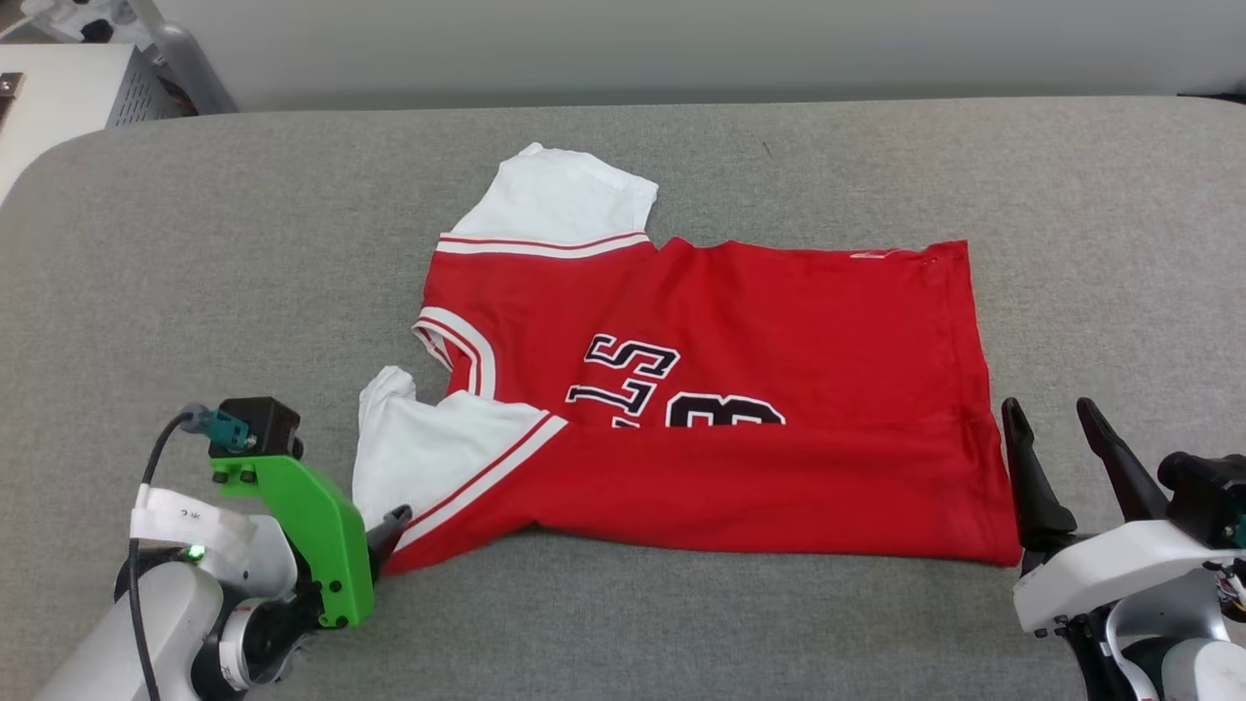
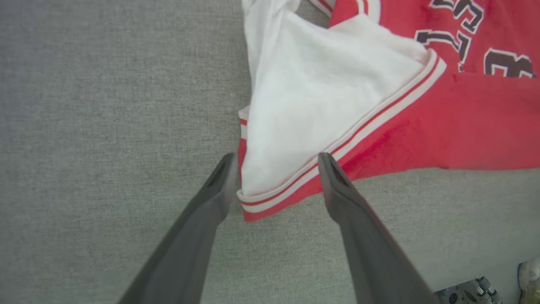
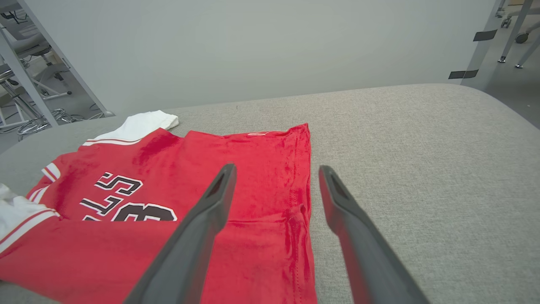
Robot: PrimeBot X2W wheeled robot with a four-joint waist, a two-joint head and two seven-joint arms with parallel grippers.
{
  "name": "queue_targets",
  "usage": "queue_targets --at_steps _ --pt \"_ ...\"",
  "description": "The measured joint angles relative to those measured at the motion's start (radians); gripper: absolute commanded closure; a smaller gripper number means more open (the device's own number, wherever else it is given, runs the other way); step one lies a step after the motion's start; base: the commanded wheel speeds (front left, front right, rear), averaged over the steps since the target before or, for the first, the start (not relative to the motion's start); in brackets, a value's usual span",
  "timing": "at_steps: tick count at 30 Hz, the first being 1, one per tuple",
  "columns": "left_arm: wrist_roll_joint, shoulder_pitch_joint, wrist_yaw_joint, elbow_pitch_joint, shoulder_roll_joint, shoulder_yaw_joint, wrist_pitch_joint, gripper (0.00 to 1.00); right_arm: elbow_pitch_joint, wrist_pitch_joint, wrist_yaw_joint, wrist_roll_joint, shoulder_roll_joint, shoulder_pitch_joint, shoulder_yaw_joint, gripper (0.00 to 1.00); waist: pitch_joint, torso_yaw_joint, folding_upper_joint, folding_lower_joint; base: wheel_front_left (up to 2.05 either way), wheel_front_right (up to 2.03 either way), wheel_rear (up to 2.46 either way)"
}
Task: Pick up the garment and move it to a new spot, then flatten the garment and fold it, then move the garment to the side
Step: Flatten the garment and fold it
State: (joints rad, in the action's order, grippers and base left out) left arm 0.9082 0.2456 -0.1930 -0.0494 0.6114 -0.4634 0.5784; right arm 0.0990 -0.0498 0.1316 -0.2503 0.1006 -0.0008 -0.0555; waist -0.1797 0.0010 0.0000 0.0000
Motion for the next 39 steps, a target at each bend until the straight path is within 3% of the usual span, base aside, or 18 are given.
queue_targets --at_steps 13,14,15,16,24,31,39 --pt "-0.012 0.111 0.072 -0.182 -0.056 -0.091 0.064 0.00 0.004 -0.013 0.000 -0.027 0.001 -0.004 -0.007 0.00 -0.080 -0.026 0.0001 -0.0001 0.00 0.00 0.00" --pt "-0.012 0.115 0.076 -0.186 -0.056 -0.094 0.068 0.20 0.004 -0.013 0.000 -0.027 0.002 -0.006 -0.010 0.00 -0.082 -0.026 0.0000 0.0000 0.00 0.00 0.00" --pt "-0.012 0.121 0.080 -0.190 -0.056 -0.098 0.074 0.72 0.004 -0.015 0.000 -0.028 0.003 -0.007 -0.012 0.00 -0.085 -0.027 0.0000 -0.0001 0.00 0.00 0.00" --pt "-0.012 0.126 0.084 -0.192 -0.057 -0.100 0.073 1.00 0.003 -0.018 0.000 -0.030 0.005 -0.009 -0.014 0.00 -0.086 -0.027 0.0001 0.0000 0.00 0.00 0.00" --pt "-0.039 0.131 0.097 -0.164 -0.077 -0.115 0.038 1.00 -0.004 -0.085 0.000 -0.056 0.042 -0.017 -0.035 0.00 -0.077 -0.018 0.0000 -0.0001 0.00 0.00 0.00" --pt "-0.064 0.109 0.050 -0.055 -0.059 -0.107 0.010 1.00 -0.047 -0.292 0.000 -0.128 0.114 -0.022 -0.058 0.00 -0.060 -0.007 0.0000 0.0000 0.00 0.00 0.00" --pt "-0.081 0.078 -0.005 0.082 -0.016 -0.081 -0.003 1.00 -0.049 -0.489 0.000 -0.195 0.168 -0.028 0.014 0.00 -0.061 0.016 0.0000 0.0000 0.00 0.00 0.00"
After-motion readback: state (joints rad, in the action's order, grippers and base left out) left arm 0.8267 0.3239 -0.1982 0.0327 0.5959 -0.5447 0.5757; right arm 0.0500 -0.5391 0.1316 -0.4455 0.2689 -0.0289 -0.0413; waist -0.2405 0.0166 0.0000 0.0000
